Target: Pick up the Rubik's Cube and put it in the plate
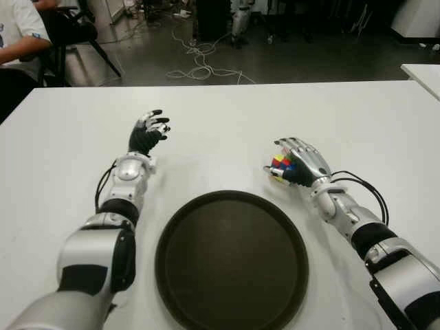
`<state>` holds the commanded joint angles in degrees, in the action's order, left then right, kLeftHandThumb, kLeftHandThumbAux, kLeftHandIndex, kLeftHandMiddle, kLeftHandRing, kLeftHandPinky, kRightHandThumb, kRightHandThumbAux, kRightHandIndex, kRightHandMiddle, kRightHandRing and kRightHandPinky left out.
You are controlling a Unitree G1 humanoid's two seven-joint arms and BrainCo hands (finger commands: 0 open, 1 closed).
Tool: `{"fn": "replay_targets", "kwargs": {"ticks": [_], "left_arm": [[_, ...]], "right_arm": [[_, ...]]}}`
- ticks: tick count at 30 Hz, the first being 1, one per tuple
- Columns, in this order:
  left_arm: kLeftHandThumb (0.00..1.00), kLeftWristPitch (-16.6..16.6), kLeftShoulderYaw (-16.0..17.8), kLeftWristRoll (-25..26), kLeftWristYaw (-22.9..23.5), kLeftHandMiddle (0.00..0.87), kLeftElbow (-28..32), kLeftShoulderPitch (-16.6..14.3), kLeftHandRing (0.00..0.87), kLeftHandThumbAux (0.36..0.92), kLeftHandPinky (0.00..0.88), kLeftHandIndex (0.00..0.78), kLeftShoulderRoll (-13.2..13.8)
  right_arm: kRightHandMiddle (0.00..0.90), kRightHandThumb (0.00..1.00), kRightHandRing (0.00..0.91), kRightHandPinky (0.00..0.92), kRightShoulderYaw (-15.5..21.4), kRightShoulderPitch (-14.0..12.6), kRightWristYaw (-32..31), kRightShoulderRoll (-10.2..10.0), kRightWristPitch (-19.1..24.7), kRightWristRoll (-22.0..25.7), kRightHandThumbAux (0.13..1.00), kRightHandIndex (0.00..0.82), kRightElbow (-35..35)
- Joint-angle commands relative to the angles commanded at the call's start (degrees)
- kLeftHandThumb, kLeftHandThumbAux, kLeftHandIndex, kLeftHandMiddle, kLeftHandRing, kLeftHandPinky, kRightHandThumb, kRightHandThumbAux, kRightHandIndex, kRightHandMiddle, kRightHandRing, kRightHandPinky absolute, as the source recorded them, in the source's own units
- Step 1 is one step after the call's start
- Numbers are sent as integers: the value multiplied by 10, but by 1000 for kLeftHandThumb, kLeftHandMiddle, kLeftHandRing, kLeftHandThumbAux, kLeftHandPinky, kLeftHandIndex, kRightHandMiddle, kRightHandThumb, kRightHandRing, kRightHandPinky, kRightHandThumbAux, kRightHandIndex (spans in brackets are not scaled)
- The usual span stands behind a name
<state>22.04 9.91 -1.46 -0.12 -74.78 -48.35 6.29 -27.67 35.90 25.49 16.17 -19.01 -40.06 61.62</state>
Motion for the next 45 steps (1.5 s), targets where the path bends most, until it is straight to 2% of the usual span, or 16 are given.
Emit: {"fn": "replay_targets", "kwargs": {"ticks": [8, 10, 14, 17, 19, 20, 22, 23, 25, 28, 30, 32, 35, 37, 41, 45], "left_arm": [[476, 4, -2, -2, -4, 298, 2, 3, 302, 700, 316, 208, -1], [472, 4, -3, -2, -4, 292, 2, 4, 298, 698, 312, 204, -1], [464, 2, -3, -2, -5, 297, 2, 4, 303, 700, 314, 206, -1], [462, 3, -4, -2, -5, 297, 3, 5, 305, 699, 314, 205, -2], [466, 4, -4, -2, -5, 299, 3, 5, 304, 700, 316, 206, -2], [467, 5, -4, -3, -6, 299, 4, 5, 304, 700, 316, 207, -2], [463, 7, -6, -4, -7, 301, 4, 6, 302, 699, 312, 205, -2], [463, 8, -6, -5, -7, 301, 4, 6, 302, 699, 311, 205, -2], [453, 9, -8, -6, -8, 298, 4, 7, 299, 697, 307, 198, -1], [441, 10, -9, -6, -8, 294, 4, 6, 295, 691, 304, 195, -1], [441, 11, -9, -6, -7, 294, 4, 6, 297, 686, 307, 195, -2], [451, 12, -10, -5, -7, 295, 4, 5, 300, 684, 312, 196, -2], [470, 12, -10, -4, -8, 294, 4, 5, 302, 686, 314, 200, -2], [474, 12, -10, -4, -9, 293, 4, 5, 302, 683, 315, 201, -3], [453, 11, -10, -4, -10, 288, 4, 4, 296, 671, 300, 197, -3], [448, 10, -11, -5, -12, 301, 4, 3, 300, 686, 298, 206, -4]], "right_arm": [[0, 244, 0, 52, -4, -5, 12, 0, 1, -3, 258, 0, -2], [0, 257, 13, 95, -4, -8, 13, 1, 0, -2, 259, 0, -6], [0, 270, 29, 100, 2, -15, 15, 2, -12, 8, 272, 0, -11], [10, 290, 58, 125, 5, -18, 17, 3, -18, 10, 301, 0, -12], [61, 318, 134, 216, 7, -19, 33, 3, -31, 10, 355, 0, -10], [71, 325, 146, 231, 8, -20, 46, 5, -43, 10, 362, 1, -8], [170, 469, 258, 320, 11, -21, 73, 7, -66, 8, 431, 66, -8], [190, 500, 279, 337, 12, -22, 86, 8, -75, 7, 443, 79, -8], [269, 634, 371, 411, 15, -22, 101, 7, -88, 7, 483, 131, -5], [358, 880, 469, 473, 18, -22, 114, 7, -101, 9, 589, 183, 0], [378, 938, 494, 509, 21, -21, 122, 6, -108, 11, 615, 208, 2], [391, 968, 510, 545, 25, -22, 126, 6, -114, 15, 628, 239, 3], [372, 989, 483, 518, 33, -23, 128, 5, -124, 21, 661, 270, 2], [392, 994, 486, 514, 38, -24, 131, 5, -129, 24, 671, 291, 0], [406, 999, 479, 533, 44, -25, 146, 4, -136, 23, 676, 334, -2], [401, 999, 470, 540, 42, -24, 168, 6, -135, 15, 675, 359, -7]]}}
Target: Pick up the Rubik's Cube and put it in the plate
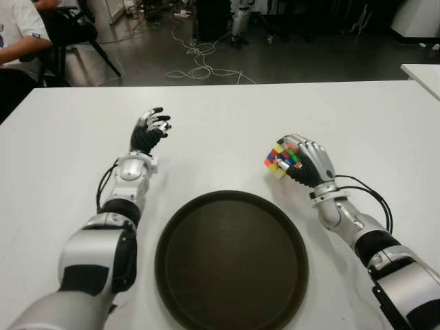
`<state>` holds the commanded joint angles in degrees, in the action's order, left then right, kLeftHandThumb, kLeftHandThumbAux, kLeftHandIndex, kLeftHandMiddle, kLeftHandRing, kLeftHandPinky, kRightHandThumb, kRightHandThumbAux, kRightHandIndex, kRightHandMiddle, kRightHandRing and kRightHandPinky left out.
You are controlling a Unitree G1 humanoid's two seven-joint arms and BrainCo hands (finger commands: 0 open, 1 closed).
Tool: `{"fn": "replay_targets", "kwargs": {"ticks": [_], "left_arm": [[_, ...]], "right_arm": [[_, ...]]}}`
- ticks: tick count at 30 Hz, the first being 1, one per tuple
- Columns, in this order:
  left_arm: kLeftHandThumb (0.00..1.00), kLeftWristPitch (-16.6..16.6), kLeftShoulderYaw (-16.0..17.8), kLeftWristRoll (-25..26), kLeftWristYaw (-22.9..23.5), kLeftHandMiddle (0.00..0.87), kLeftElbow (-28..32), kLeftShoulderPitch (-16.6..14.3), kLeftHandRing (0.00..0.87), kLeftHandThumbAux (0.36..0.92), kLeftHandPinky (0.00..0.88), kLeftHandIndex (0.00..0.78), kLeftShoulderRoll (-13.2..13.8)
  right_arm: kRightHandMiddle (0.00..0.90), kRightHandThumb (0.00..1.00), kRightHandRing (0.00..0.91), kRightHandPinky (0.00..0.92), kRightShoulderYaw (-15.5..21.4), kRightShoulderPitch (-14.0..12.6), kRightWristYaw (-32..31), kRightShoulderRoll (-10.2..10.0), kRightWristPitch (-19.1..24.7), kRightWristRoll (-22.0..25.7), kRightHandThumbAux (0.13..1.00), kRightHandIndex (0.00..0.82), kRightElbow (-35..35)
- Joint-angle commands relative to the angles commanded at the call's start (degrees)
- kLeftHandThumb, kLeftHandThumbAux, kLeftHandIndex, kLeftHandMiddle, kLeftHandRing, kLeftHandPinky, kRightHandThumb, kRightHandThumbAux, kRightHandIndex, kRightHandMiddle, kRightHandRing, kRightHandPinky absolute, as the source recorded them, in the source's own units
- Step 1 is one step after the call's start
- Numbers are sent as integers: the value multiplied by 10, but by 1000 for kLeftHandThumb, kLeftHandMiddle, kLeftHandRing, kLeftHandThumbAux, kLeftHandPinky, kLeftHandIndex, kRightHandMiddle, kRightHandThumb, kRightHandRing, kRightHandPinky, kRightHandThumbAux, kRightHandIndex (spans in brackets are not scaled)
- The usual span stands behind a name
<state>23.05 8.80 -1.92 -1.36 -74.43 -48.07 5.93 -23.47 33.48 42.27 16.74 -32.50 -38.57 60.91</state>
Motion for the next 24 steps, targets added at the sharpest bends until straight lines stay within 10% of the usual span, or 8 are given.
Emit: {"fn": "replay_targets", "kwargs": {"ticks": [24], "left_arm": [[465, 8, 4, 5, 3, 306, 1, 0, 310, 706, 316, 212, -2]], "right_arm": [[407, 1000, 466, 534, -17, 5, 54, 12, 3, -27, 674, 371, -3]]}}
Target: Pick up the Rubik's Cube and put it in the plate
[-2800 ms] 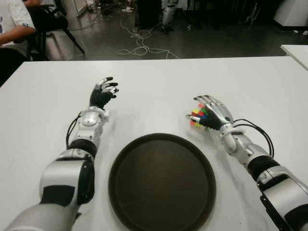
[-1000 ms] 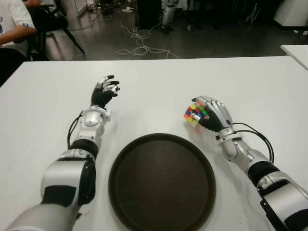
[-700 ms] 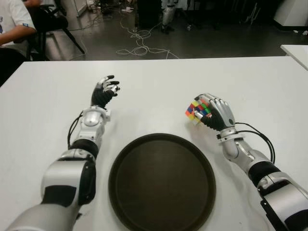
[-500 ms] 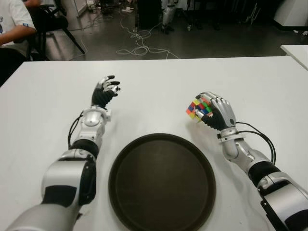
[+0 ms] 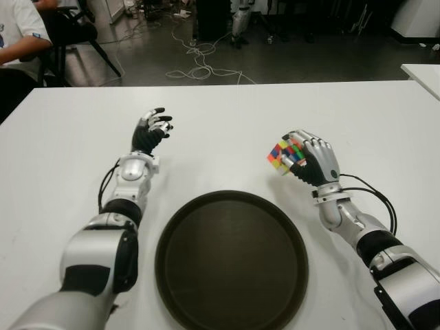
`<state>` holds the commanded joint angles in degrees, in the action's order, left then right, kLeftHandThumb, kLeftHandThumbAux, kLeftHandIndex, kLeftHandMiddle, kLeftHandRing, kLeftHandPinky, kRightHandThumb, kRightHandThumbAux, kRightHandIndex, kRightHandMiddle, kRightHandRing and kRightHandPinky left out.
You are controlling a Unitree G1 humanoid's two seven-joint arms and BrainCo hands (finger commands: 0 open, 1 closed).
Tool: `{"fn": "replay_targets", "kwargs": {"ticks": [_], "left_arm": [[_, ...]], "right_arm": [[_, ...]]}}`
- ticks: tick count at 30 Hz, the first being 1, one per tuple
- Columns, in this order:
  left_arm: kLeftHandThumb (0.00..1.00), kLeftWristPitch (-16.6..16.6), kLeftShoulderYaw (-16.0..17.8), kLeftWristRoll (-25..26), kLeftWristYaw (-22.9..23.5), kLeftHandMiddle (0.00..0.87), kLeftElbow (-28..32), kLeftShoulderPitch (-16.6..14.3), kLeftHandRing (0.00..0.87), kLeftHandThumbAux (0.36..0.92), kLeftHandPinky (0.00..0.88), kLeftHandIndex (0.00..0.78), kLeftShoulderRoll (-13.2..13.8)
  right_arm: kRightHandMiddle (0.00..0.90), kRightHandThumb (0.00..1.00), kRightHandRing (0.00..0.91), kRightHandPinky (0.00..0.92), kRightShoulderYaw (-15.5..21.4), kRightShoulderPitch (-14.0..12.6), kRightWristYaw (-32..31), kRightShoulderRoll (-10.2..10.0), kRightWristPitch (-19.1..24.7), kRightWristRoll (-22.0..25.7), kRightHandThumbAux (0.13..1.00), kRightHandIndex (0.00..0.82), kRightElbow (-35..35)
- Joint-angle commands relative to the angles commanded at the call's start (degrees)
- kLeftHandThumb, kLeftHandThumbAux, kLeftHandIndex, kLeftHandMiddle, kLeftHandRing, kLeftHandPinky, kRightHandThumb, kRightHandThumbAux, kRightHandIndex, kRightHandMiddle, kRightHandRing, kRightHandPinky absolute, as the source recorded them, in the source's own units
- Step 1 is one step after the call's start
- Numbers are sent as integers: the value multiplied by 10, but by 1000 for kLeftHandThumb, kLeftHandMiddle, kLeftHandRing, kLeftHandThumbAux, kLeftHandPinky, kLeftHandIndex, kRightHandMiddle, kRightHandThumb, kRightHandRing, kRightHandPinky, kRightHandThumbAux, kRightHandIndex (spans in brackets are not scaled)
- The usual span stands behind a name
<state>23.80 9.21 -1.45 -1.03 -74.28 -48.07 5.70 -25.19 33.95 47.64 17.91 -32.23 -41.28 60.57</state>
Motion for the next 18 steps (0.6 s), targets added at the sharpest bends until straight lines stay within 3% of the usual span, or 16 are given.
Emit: {"fn": "replay_targets", "kwargs": {"ticks": [18], "left_arm": [[471, -4, 4, 2, 3, 290, -1, 0, 310, 678, 322, 204, 3]], "right_arm": [[404, 1000, 463, 539, -2, 0, 6, 2, 1, -5, 674, 375, -8]]}}
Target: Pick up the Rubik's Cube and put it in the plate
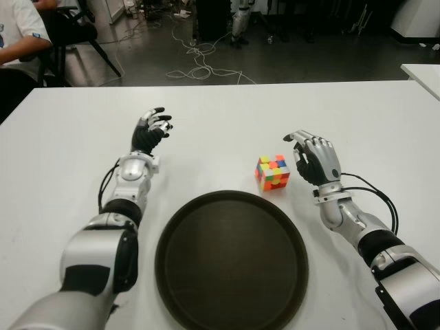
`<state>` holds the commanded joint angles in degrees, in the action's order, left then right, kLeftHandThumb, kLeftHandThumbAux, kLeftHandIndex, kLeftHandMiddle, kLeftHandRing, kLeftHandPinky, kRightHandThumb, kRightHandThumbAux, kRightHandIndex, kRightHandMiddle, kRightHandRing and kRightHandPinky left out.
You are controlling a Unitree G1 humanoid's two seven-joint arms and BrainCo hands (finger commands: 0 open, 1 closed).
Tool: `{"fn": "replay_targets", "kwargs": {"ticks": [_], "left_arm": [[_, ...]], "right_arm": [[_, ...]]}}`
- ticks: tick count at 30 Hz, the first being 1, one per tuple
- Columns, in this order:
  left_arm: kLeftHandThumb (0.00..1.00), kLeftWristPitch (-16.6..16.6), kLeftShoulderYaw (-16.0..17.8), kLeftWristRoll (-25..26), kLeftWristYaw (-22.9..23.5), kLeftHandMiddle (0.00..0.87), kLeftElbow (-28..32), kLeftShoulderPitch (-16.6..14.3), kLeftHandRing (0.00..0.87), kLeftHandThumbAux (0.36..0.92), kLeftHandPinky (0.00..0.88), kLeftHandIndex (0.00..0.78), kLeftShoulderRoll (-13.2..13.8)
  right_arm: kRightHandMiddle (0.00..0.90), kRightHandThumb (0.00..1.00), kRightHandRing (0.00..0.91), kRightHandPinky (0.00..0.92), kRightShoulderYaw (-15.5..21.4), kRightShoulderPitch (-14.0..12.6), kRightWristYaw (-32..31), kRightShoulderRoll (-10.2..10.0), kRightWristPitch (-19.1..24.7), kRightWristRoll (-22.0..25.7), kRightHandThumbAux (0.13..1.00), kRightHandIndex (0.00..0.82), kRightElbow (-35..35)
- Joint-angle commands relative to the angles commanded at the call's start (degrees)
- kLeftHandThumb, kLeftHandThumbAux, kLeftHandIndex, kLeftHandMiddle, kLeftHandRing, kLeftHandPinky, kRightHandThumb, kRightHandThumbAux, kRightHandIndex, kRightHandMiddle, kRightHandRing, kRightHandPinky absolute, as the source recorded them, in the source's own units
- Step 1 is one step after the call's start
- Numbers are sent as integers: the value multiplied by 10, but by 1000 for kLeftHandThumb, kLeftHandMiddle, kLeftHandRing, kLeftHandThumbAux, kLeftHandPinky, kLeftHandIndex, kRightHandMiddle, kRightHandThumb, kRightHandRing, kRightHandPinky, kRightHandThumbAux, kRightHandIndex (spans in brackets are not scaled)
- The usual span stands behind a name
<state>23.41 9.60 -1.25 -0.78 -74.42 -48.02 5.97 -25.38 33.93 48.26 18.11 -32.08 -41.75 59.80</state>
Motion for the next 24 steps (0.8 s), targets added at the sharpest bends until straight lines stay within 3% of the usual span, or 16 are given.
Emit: {"fn": "replay_targets", "kwargs": {"ticks": [9, 24], "left_arm": [[481, -1, -1, -3, -4, 299, 0, 0, 311, 700, 324, 217, 1], [481, 1, -3, -5, -8, 297, 1, 1, 311, 687, 318, 200, 1]], "right_arm": [[409, 1000, 468, 545, -3, 1, 25, 3, -9, -12, 673, 369, -3], [423, 1000, 480, 549, -2, 4, 34, 2, -23, -6, 673, 354, 2]]}}
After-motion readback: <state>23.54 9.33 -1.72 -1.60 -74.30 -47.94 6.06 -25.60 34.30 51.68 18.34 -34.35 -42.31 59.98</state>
